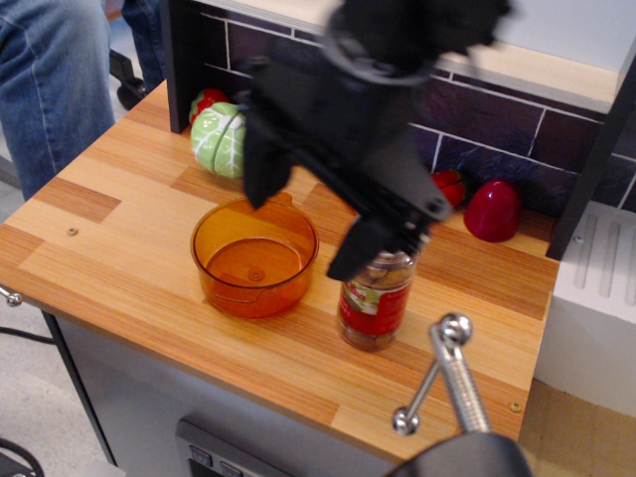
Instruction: Pour almonds in pot
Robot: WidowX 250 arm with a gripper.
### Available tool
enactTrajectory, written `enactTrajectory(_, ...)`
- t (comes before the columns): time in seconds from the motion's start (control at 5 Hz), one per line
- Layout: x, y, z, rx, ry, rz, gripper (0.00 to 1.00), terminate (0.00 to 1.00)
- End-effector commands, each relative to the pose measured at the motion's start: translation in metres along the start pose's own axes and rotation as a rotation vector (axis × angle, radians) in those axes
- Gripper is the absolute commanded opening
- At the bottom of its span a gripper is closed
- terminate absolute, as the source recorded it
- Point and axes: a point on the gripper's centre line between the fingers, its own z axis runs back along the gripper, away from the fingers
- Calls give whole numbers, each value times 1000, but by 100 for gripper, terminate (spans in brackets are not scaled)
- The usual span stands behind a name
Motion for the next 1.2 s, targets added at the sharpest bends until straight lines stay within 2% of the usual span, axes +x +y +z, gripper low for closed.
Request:
enactTrajectory(0.0,34,-17,11,97,183,-226,100,0)
enactTrajectory(0.2,47,-30,-1,130,322,-332,100,0)
enactTrajectory(0.4,53,-45,-12,169,358,-409,100,0)
enactTrajectory(0.6,69,-50,-21,170,422,-435,100,0)
enactTrajectory(0.8,90,-48,-20,182,457,-428,100,0)
enactTrajectory(1.0,103,-54,-26,167,518,-454,100,0)
